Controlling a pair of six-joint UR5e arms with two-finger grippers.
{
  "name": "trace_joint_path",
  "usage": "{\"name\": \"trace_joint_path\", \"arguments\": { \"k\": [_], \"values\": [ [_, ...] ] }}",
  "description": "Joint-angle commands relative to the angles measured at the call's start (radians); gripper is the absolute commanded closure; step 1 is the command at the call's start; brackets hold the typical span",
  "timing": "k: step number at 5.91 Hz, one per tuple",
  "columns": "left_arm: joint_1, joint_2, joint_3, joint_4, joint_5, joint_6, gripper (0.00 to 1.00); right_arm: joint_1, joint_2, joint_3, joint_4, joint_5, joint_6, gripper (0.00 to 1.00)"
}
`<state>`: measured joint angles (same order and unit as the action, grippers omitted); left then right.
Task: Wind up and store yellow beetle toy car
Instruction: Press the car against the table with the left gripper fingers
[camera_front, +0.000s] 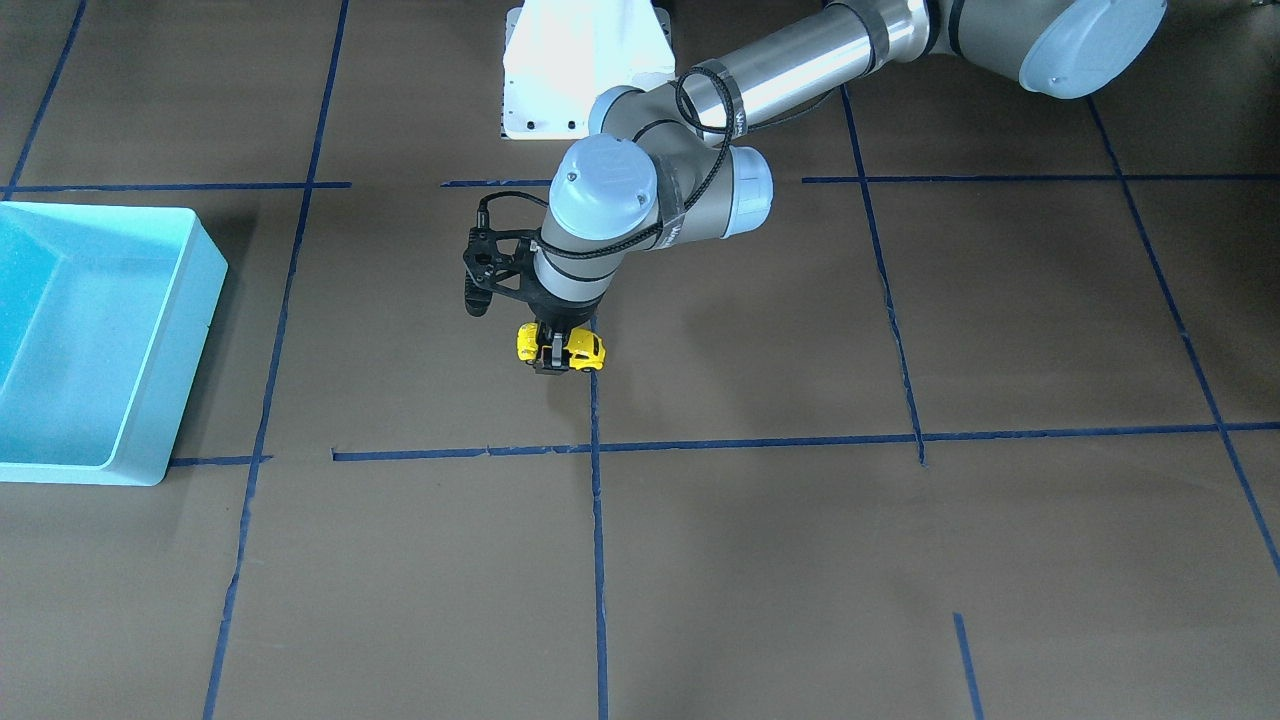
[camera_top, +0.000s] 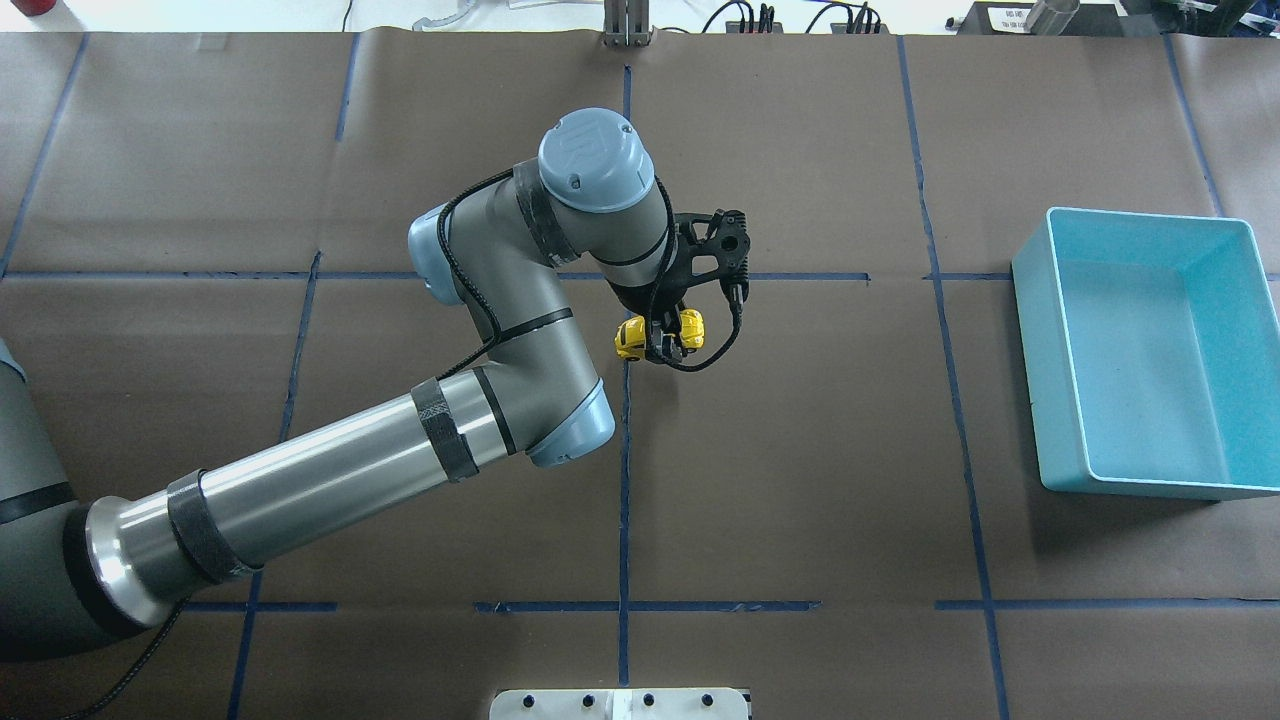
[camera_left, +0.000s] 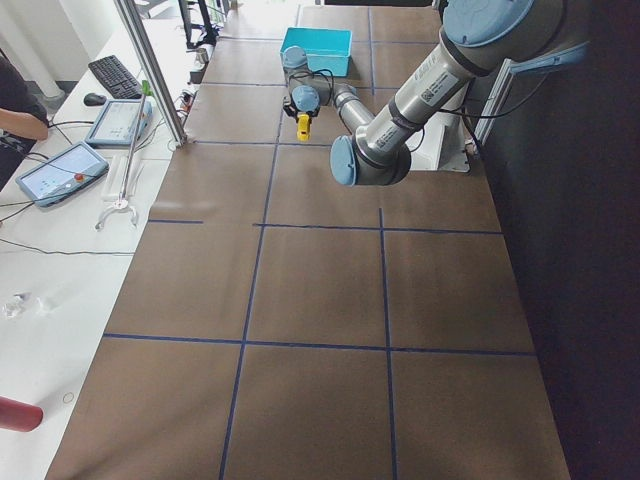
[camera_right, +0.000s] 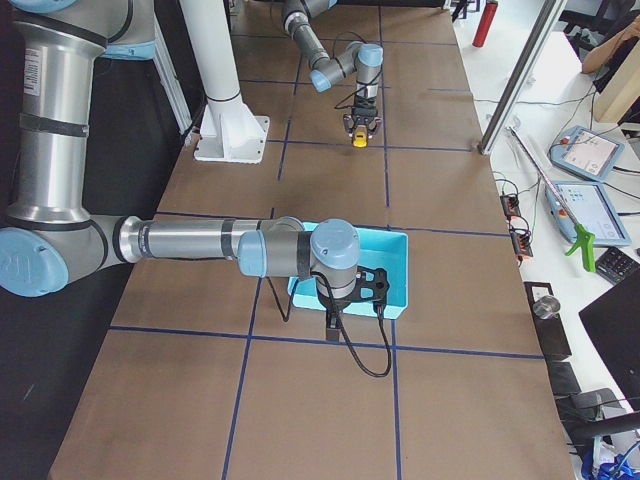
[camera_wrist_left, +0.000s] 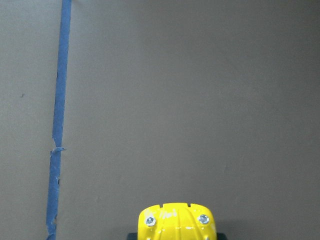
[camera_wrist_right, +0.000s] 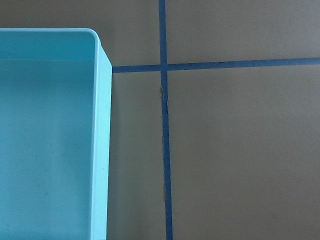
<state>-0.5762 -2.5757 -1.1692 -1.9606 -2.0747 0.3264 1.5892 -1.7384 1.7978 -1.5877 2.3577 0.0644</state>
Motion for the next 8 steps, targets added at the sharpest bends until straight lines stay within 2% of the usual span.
{"name": "trace_joint_path", "arguments": {
  "k": [1,8],
  "values": [
    [0.004,0.006,0.005,-0.021,0.01,-0.003,1.0,0.0,-0.001,0.0,-0.002,0.0,0.0,0.0],
    [0.009,0.06,-0.009,-0.023,0.039,0.006,1.0,0.0,-0.001,0.002,-0.002,0.003,0.0,0.0]
  ]
}}
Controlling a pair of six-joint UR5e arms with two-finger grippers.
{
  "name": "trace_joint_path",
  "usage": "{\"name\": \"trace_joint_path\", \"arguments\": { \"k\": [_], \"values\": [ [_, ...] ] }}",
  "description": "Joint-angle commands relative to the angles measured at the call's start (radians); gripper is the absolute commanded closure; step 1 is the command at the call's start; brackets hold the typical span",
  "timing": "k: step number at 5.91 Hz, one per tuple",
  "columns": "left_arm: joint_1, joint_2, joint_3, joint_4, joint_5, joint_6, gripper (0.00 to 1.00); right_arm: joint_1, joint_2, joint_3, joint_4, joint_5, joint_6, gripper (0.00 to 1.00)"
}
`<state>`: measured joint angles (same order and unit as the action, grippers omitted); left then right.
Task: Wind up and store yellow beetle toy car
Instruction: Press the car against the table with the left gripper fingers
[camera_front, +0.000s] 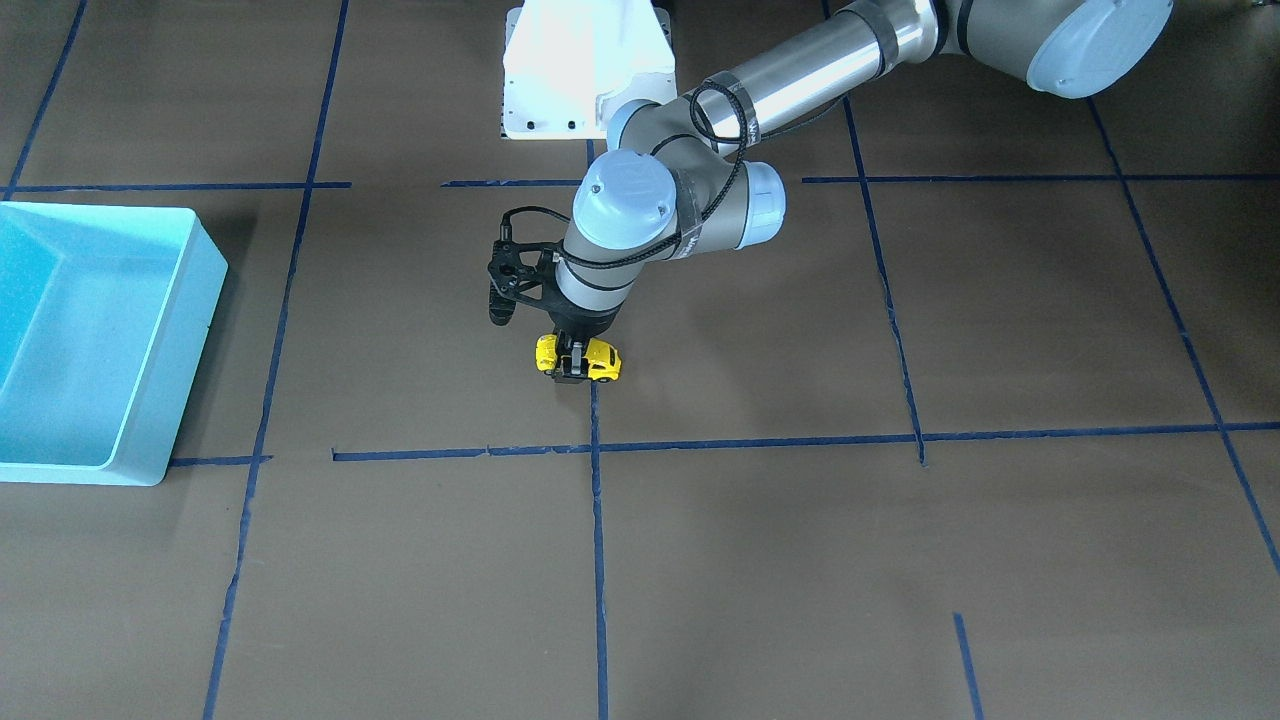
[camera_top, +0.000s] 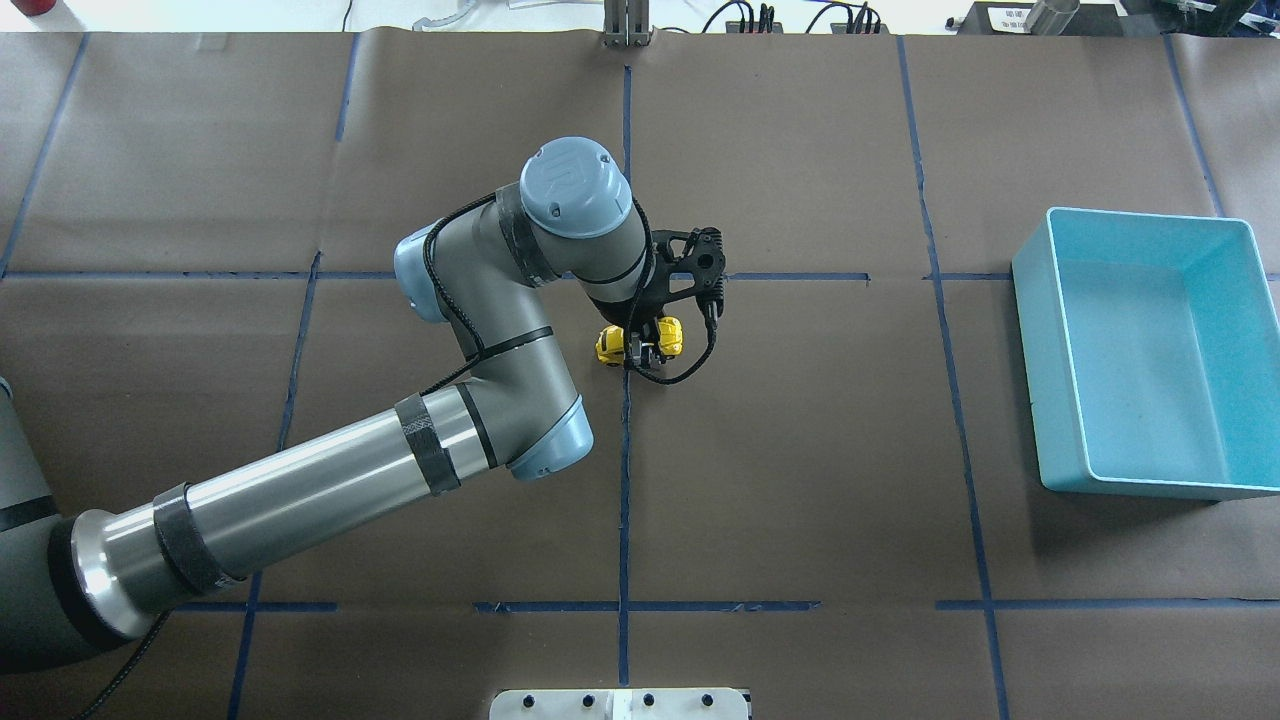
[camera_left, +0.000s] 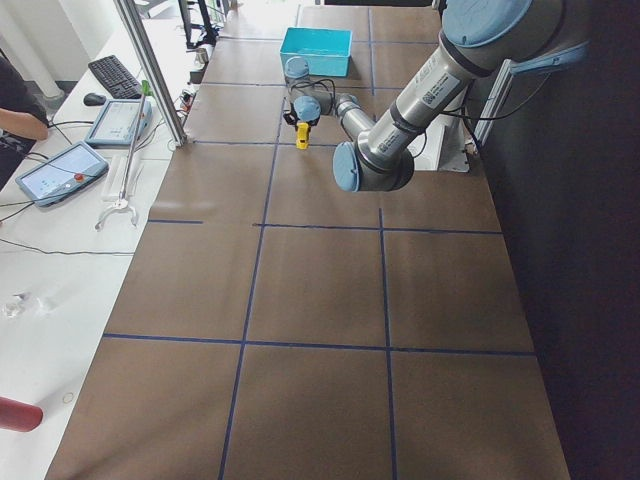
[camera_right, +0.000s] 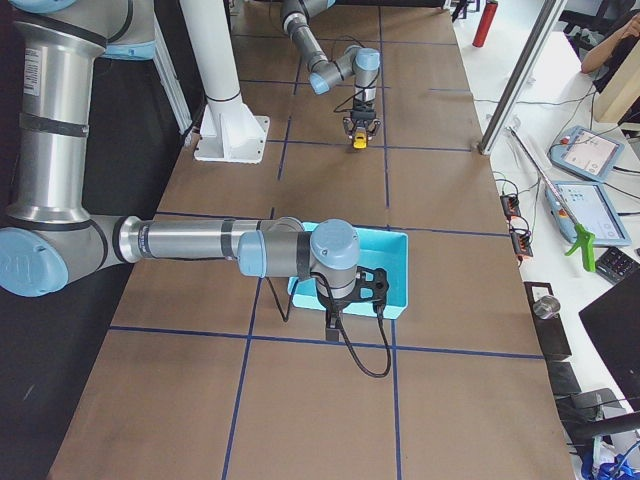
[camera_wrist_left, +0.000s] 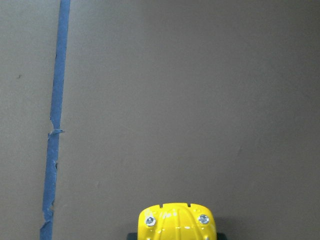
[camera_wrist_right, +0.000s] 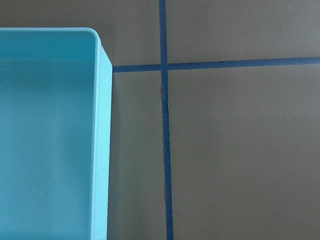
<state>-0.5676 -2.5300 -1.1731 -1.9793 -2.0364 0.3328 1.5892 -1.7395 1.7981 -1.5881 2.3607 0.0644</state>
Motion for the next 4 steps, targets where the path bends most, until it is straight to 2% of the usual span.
{"name": "trace_joint_path", "arguments": {
  "k": [1,4],
  "values": [
    [0.0,0.016,-0.008,-0.004,0.002,0.0,1.0,0.0,0.0,0.0,0.0,0.0,0.0,0.0],
    [0.0,0.026,-0.013,-0.01,0.002,0.0,1.0,0.0,-0.002,0.001,-0.001,0.002,0.0,0.0]
  ]
}}
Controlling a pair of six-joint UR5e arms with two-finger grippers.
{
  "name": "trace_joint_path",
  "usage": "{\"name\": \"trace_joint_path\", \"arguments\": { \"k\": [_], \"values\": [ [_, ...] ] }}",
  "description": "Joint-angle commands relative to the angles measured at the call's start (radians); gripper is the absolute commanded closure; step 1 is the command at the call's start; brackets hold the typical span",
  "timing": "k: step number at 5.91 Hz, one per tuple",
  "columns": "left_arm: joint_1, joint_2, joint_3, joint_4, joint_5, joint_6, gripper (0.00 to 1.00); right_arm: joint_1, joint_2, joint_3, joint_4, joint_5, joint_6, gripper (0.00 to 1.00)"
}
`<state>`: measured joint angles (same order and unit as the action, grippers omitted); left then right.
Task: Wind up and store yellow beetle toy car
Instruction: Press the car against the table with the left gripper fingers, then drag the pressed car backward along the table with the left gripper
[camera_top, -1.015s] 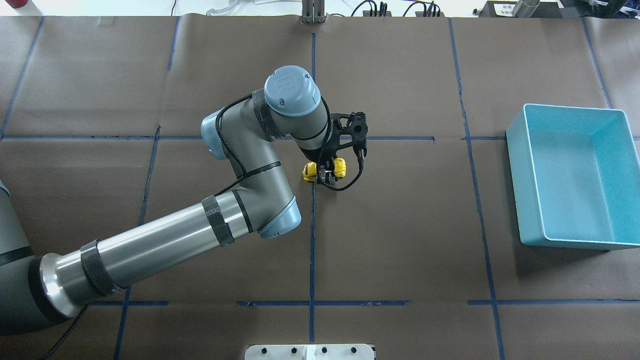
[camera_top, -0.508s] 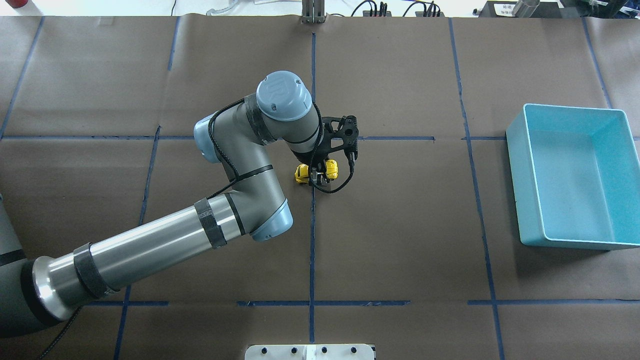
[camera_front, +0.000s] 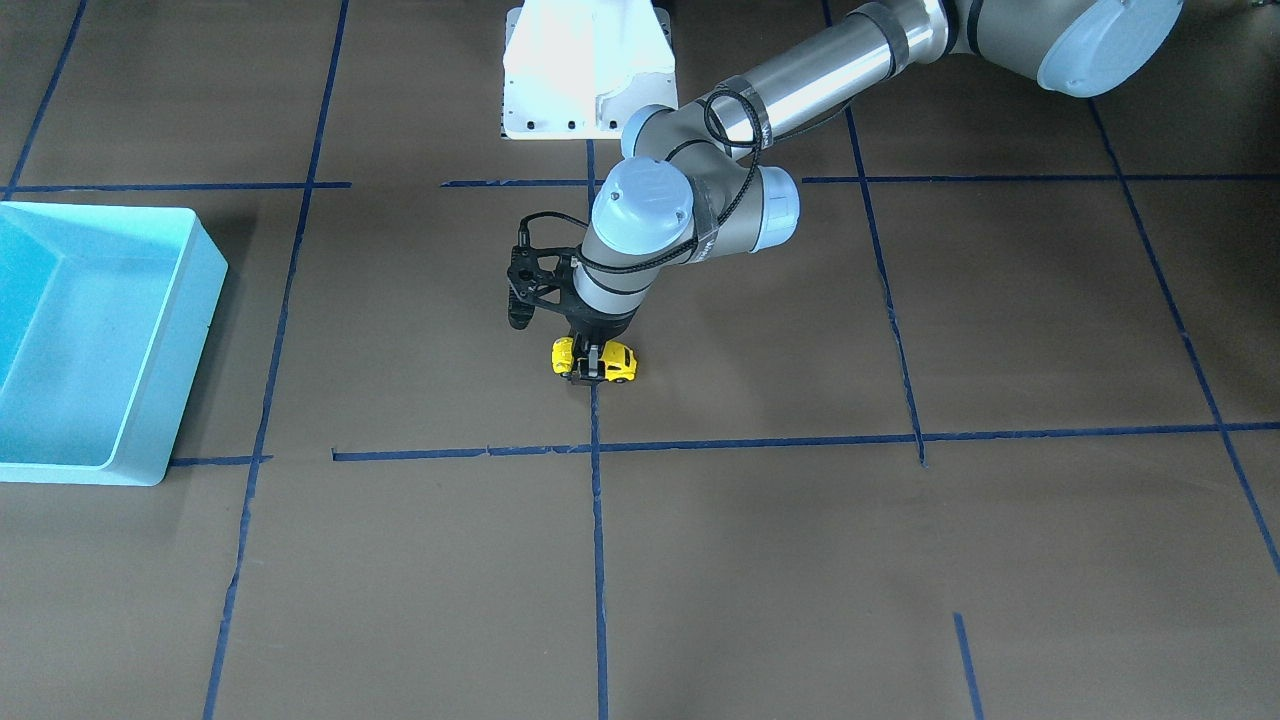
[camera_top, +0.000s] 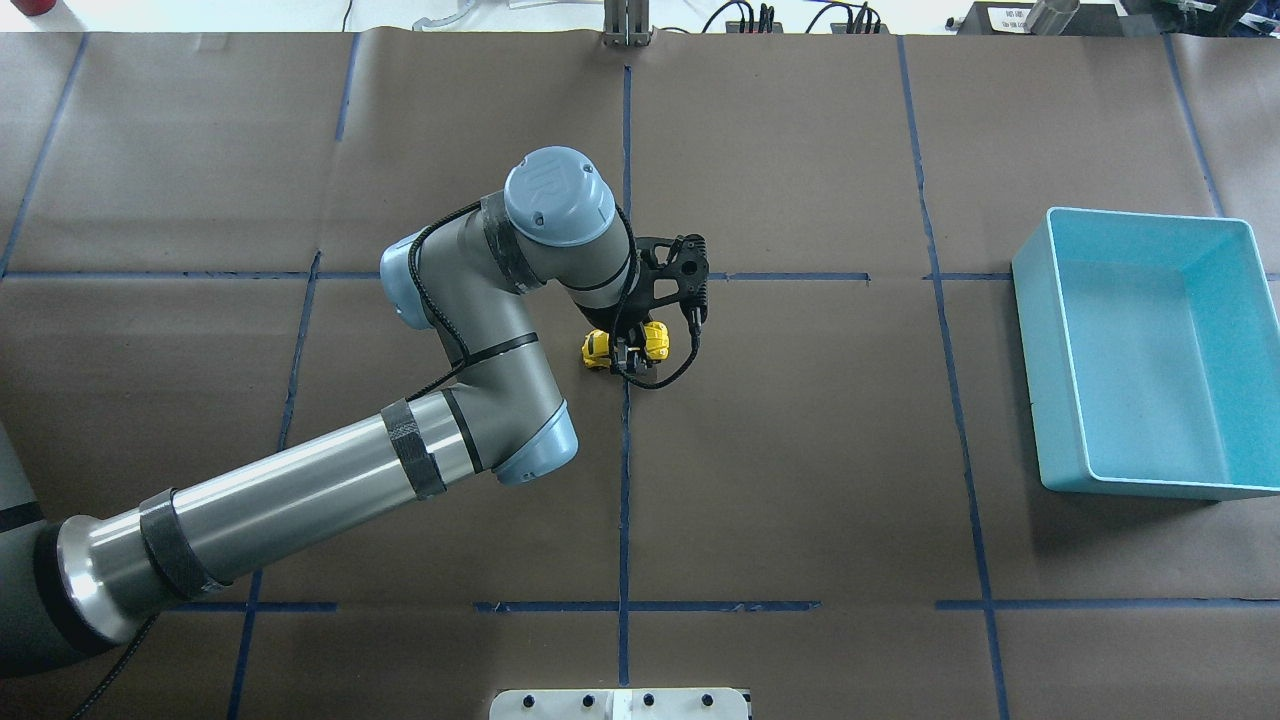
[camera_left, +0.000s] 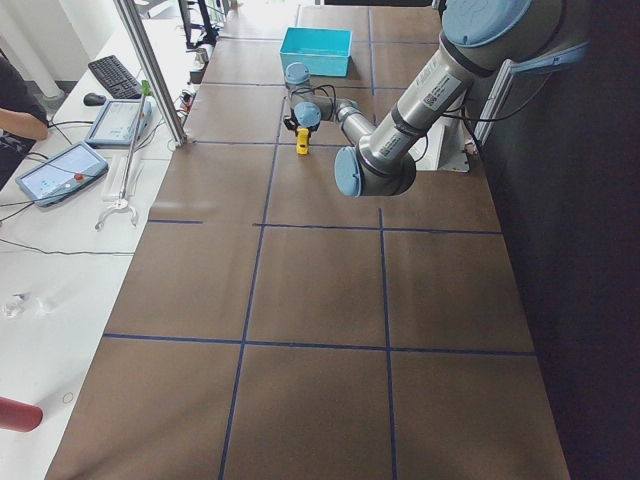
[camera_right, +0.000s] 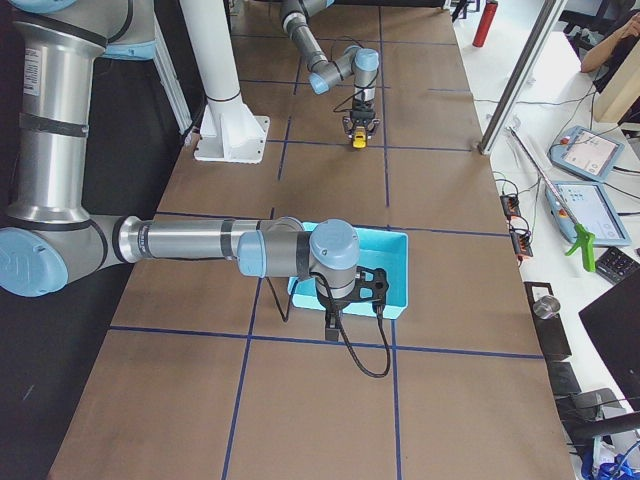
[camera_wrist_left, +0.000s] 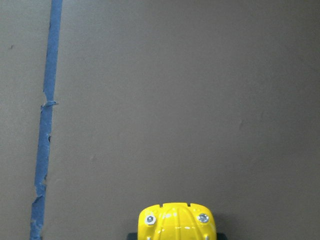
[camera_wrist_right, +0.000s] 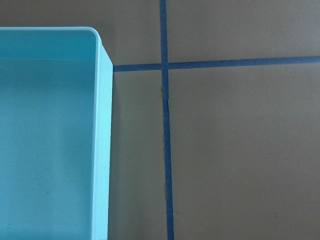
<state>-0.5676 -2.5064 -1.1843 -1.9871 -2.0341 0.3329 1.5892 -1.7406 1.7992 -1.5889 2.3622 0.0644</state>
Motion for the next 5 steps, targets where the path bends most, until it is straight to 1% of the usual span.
{"name": "trace_joint_path", "arguments": {
  "k": [1,2,5],
  "values": [
    [0.0,0.024,-0.026,0.001,0.0,0.002,1.0,0.0,0.0,0.0,0.001,0.0,0.0,0.0],
    [0.0,0.046,-0.055,0.001,0.0,0.002,1.0,0.0,0.0,0.0,0.0,0.0,0.0,0.0],
    [-0.002,0.061,-0.057,-0.001,-0.002,0.003,1.0,0.0,0.0,0.0,0.0,0.0,0.0,0.0]
  ]
}}
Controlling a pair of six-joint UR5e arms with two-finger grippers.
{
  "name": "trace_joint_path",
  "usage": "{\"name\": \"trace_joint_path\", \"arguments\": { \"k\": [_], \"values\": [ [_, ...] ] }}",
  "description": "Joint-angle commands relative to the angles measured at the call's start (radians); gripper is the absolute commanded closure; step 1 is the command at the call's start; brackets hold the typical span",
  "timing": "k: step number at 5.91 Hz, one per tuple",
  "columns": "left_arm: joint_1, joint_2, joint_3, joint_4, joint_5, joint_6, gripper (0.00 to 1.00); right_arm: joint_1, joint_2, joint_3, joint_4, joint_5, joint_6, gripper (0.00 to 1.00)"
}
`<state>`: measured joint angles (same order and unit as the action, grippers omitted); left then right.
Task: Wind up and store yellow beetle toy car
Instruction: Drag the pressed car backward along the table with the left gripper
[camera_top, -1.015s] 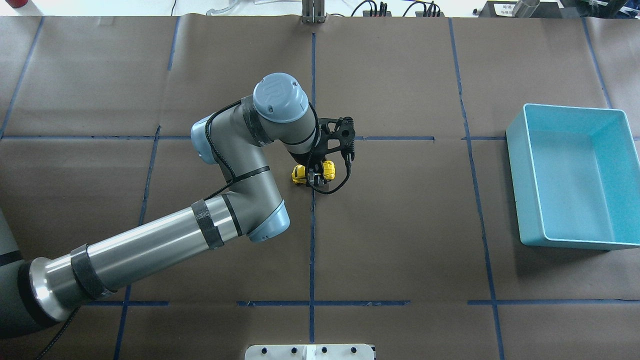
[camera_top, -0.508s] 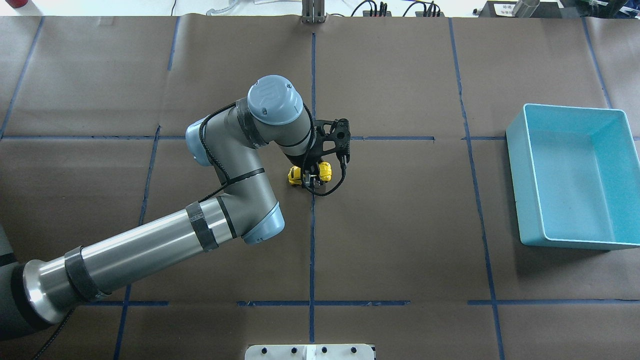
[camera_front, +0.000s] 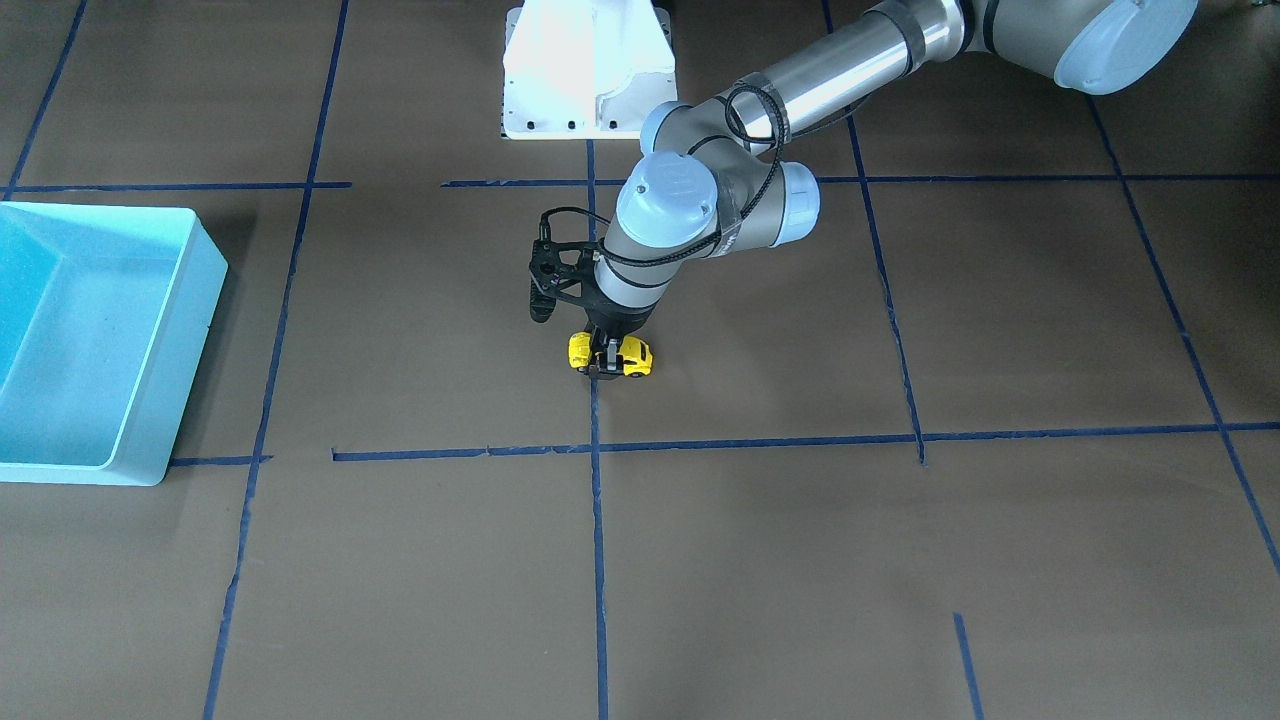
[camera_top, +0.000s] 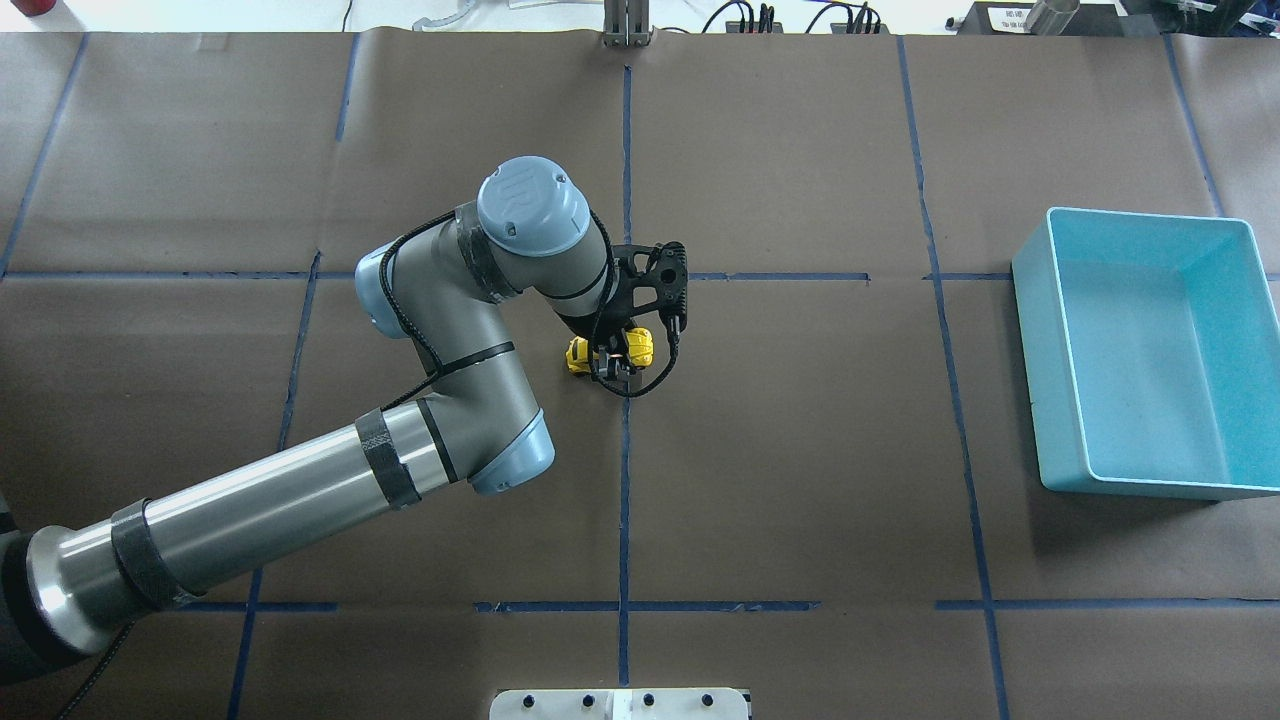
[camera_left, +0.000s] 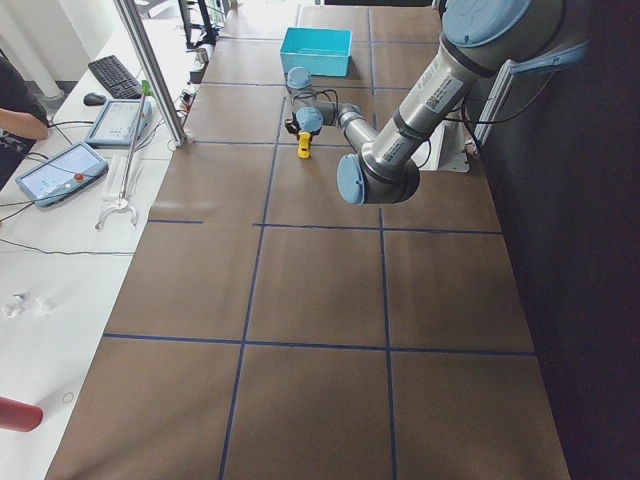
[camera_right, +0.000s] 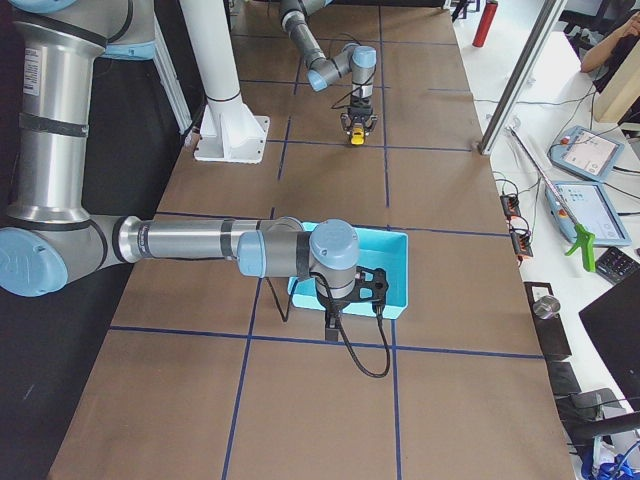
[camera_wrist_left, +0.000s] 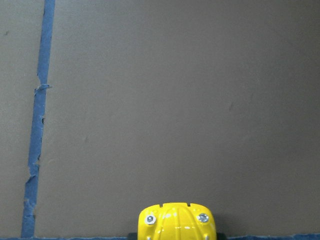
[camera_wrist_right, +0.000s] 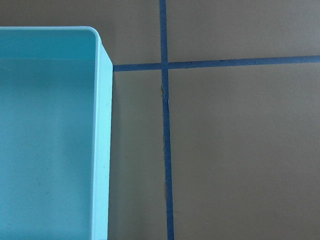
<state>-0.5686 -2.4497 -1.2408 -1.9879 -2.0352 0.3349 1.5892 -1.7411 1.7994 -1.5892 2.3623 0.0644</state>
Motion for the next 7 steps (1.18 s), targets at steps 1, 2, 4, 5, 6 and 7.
{"name": "trace_joint_path", "arguments": {
  "k": [1,2,4,5,6,7],
  "values": [
    [-0.002,0.014,-0.005,-0.002,-0.002,0.001,1.0,0.0,0.0,0.0,0.0,0.0,0.0,0.0],
    [-0.01,0.017,-0.009,0.0,-0.003,0.022,1.0,0.0,0.0,0.0,0.0,0.0,0.0,0.0],
    [-0.013,0.04,-0.025,0.0,-0.011,0.022,1.0,0.002,0.0,0.0,0.0,0.0,0.0,0.0],
    [-0.016,0.044,-0.026,0.0,-0.013,0.022,1.0,0.002,0.0,0.0,0.0,0.0,0.0,0.0],
    [-0.016,0.051,-0.028,-0.002,-0.014,0.022,1.0,0.002,0.0,0.0,0.0,-0.002,0.0,0.0],
    [-0.017,0.052,-0.029,-0.002,-0.016,0.022,1.0,0.002,0.0,0.0,0.0,-0.002,0.0,0.0]
  ]
}}
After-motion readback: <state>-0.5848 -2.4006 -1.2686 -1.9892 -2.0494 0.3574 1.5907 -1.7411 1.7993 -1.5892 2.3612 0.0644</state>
